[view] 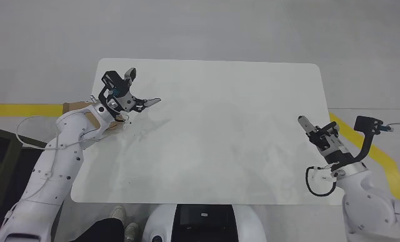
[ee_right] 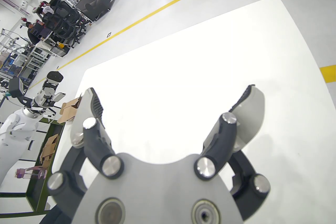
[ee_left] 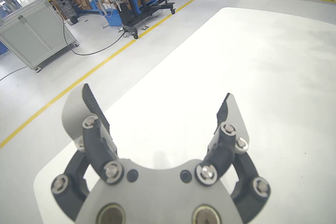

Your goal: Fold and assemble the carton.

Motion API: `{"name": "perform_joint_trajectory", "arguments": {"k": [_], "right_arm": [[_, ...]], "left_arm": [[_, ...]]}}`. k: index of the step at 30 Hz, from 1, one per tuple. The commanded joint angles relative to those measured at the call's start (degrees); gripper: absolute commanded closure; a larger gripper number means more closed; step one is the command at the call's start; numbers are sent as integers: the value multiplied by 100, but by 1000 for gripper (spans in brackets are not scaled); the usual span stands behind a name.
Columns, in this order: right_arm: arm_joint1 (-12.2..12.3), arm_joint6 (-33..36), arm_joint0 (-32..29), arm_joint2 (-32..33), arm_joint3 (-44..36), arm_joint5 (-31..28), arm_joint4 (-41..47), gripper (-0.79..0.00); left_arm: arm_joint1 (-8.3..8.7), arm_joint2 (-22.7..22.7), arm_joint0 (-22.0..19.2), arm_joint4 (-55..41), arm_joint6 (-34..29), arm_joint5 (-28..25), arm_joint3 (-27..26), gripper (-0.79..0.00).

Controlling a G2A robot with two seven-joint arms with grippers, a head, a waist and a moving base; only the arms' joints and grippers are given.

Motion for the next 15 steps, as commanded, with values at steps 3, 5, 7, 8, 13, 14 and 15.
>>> {"name": "perform_joint_trajectory", "arguments": {"k": [3, 5, 7, 8, 13, 14, 15], "right_arm": [[0, 0, 0, 0, 0, 0, 0, -785], [0, 0, 0, 0, 0, 0, 0, -785], [0, 0, 0, 0, 0, 0, 0, -785], [0, 0, 0, 0, 0, 0, 0, -785], [0, 0, 0, 0, 0, 0, 0, -785], [0, 0, 0, 0, 0, 0, 0, -785], [0, 0, 0, 0, 0, 0, 0, -785]], "left_arm": [[-35, 12, 61, 115, -355, 597, 117, -785], [-44, -65, 32, -56, -516, 656, 261, -785], [-47, -162, 19, -268, -697, 689, 396, -785], [-43, -215, 14, -307, -771, 699, 450, -785], [-1, -564, 44, -724, -1202, 592, 729, -785], [11, -643, 60, -801, -1269, 559, 773, -785], [23, -728, 77, -904, -1340, 515, 821, -785]]}}
